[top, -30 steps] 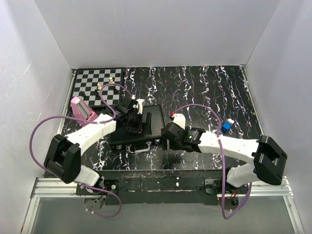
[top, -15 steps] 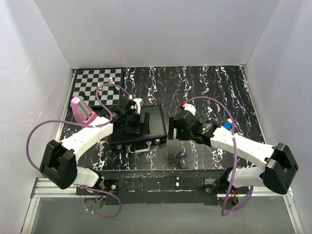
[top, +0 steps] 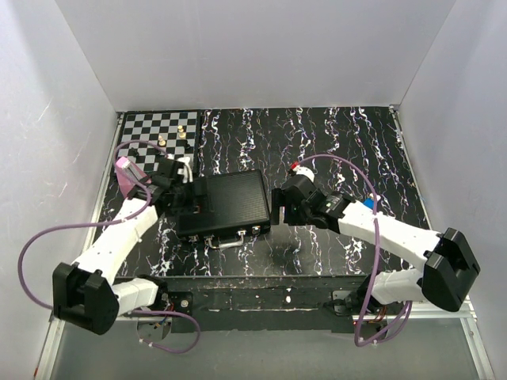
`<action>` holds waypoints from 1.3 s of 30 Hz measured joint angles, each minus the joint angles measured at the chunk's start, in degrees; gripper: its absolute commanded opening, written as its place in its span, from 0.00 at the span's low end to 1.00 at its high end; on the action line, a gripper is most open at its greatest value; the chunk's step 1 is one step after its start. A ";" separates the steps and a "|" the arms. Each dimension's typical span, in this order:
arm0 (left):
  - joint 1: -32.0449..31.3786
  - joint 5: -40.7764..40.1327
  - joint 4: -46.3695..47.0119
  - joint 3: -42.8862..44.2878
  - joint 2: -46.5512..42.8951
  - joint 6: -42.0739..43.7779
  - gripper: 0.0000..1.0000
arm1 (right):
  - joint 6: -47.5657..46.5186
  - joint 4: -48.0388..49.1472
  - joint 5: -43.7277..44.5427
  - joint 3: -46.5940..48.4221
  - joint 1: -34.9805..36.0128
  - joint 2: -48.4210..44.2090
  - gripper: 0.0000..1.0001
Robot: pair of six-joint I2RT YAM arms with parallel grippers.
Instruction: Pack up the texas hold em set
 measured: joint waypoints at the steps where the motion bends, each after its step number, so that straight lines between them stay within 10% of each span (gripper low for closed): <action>1: 2.45 -0.02 -0.66 -0.74 -1.07 -0.13 0.98 | -0.17 0.26 -0.63 0.20 -0.39 0.48 0.94; 14: 18.91 2.58 -1.51 -4.22 -2.29 -0.42 0.98 | -1.09 2.03 -4.44 2.51 -1.60 2.69 0.93; 25: 19.28 5.99 0.57 -5.62 4.50 -0.37 0.93 | -0.79 3.23 -5.11 1.11 -1.92 0.72 0.91; 39: 19.37 2.34 3.58 -6.29 -8.48 -0.13 0.89 | -2.16 8.46 -10.14 9.49 5.81 12.92 0.78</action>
